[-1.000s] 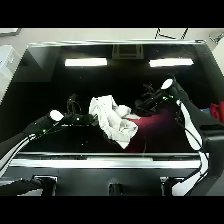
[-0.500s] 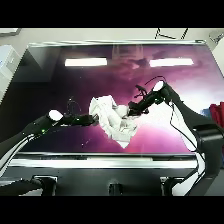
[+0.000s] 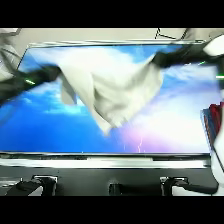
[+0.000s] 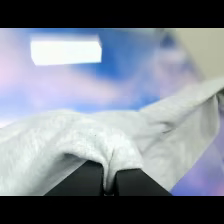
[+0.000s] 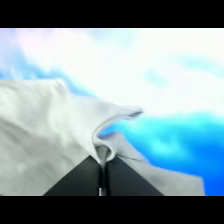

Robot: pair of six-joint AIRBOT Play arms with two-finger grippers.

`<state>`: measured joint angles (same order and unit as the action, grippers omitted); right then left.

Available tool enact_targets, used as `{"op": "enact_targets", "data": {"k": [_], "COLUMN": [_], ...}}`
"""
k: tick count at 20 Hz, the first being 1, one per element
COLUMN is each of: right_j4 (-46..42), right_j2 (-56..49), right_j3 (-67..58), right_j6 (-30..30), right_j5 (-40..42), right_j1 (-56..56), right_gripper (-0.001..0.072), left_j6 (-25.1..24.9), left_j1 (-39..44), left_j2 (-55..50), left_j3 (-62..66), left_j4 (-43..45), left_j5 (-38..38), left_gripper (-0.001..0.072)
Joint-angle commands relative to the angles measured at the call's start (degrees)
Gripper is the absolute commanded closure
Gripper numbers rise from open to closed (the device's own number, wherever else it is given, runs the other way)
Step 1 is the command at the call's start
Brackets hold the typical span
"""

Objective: Fold the clothes and pants, and hang the long-sleeved shirts on hangers.

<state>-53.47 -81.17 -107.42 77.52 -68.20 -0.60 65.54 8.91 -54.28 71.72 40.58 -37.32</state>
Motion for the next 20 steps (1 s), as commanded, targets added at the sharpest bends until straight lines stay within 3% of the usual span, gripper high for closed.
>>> {"op": "enact_targets", "data": {"k": [1,4,7,9,12,14,17,20], "right_j4": [-0.6,-3.5,-15.4,-22.3,-29.3,-28.9,-26.8,-26.7], "right_j2": [13.4,20.8,24.1,24.2,21.8,18.4,12.7,5.6], "right_j3": [-3.8,-3.8,-3.8,-3.8,-2.7,0.7,13.4,25.9], "right_j6": [-0.2,-0.3,4.0,7.0,7.4,8.1,8.5,12.1], "right_j5": [5.6,4.4,1.6,-3.0,-11.5,-15.9,-15.6,-5.8], "right_j1": [-1.5,-1.5,-1.5,-1.5,-1.5,-1.5,-1.5,-1.5], "right_gripper": [0.0672,0.0672,0.0672,0.0672,0.0672,0.0672,0.0672,0.0671], "left_j6": [0.5,0.4,0.7,5.4,15.0,16.6,16.7,18.5], "left_j1": [-0.4,0.1,0.1,-0.2,-2.2,-2.8,-2.3,0.2], "left_j2": [10.8,16.5,18.2,17.8,16.4,14.4,7.5,-5.4], "left_j3": [8.8,8.8,8.7,8.2,3.3,-5.3,-18.4,-24.2], "left_j4": [-0.3,0.2,8.3,15.8,27.6,29.1,25.5,18.7], "left_j5": [5.3,9.6,9.1,6.2,-4.3,-7.1,0.6,9.8], "left_gripper": [0.0680,0.0680,0.0680,0.0680,0.0680,0.0680,0.0680,0.0679]}}
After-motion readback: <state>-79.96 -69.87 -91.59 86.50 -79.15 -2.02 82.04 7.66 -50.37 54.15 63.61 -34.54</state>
